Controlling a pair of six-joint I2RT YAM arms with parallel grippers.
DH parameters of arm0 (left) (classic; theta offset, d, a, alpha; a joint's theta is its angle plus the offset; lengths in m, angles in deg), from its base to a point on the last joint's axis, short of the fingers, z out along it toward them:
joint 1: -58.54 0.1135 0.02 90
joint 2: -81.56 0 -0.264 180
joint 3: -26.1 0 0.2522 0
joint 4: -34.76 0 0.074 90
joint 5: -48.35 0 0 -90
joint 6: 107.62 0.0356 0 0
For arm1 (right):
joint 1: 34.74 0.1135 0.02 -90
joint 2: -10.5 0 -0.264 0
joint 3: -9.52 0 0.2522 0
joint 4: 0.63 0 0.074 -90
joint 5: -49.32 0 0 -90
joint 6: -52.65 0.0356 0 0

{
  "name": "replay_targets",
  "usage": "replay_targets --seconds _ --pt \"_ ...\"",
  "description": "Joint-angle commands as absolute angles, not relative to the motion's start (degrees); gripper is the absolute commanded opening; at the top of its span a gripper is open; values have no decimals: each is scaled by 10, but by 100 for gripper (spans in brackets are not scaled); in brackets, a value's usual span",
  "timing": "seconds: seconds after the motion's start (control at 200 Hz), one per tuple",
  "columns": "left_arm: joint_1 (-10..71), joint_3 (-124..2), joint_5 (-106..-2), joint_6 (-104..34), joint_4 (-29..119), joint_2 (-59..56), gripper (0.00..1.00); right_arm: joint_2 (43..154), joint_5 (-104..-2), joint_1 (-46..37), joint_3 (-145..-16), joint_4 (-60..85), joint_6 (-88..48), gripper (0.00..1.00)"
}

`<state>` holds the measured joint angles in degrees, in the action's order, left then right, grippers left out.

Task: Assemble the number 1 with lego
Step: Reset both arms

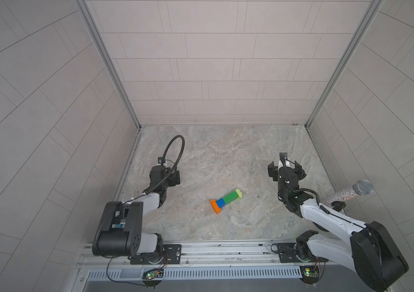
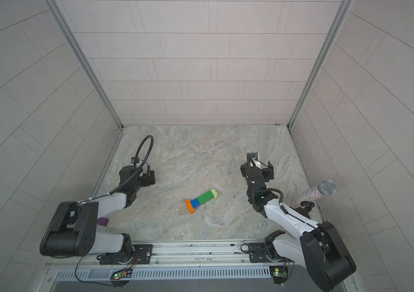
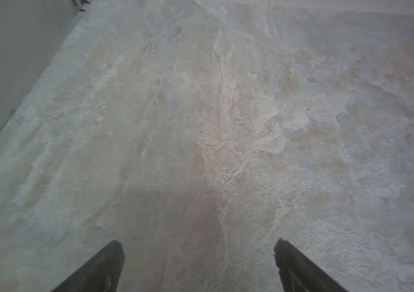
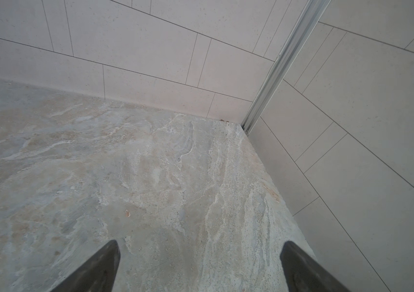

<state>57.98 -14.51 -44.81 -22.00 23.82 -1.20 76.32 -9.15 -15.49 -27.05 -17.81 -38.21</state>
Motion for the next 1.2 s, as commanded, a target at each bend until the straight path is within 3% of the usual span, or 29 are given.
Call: replay_targets --seconds 0.0,0.055,0.13,0.225,0.26,0.36,0.41,0.5,0.626,0.716,0.831,0.871,0.906,0.961,1.021,1.101,1.196 --pt "605 -224 -543 -191 256 -41 100 816 -180 -211 -231 -360 -406 100" --pt "606 -191 -491 -177 195 -17 100 848 -217 -246 -224 -409 -389 100" --pt "629 -75 -417 -238 7 -7 100 832 -291 -279 -244 -340 -392 100" --pt "636 10 -438 -251 -304 -135 100 881 -342 -316 -253 -398 -382 100" --pt "648 -15 -473 -248 -239 -116 100 885 -341 -328 -263 -389 -369 100" --pt "610 -99 -477 -181 9 -57 100 930 -473 -337 -292 -407 -422 100" --pt "596 -100 -467 -172 -25 -77 100 909 -506 -336 -312 -326 -429 100" --pt "594 -85 -433 -182 -69 -87 100 854 -473 -333 -327 -215 -381 100" --pt "594 -58 -431 -185 -140 -97 100 771 -433 -331 -260 -271 -395 100" --pt "594 -70 -447 -180 -105 -92 100 810 -390 -344 -258 -273 -371 100" --pt "596 -80 -480 -168 -89 -93 100 944 -450 -350 -293 -290 -357 100" --pt "596 -77 -478 -169 -94 -92 100 960 -451 -343 -316 -236 -393 100" --pt "596 -73 -473 -172 -101 -91 100 988 -416 -341 -299 -322 -373 100" --pt "596 -69 -457 -178 -110 -92 100 979 -350 -341 -274 -330 -352 100" --pt "598 -66 -427 -193 -119 -94 100 1018 -353 -332 -242 -458 -360 100" --pt "603 -81 -351 -225 -77 -90 100 981 -353 -327 -264 -350 -372 100" --pt "600 -79 -365 -218 -92 -93 100 1004 -351 -327 -243 -436 -367 100"
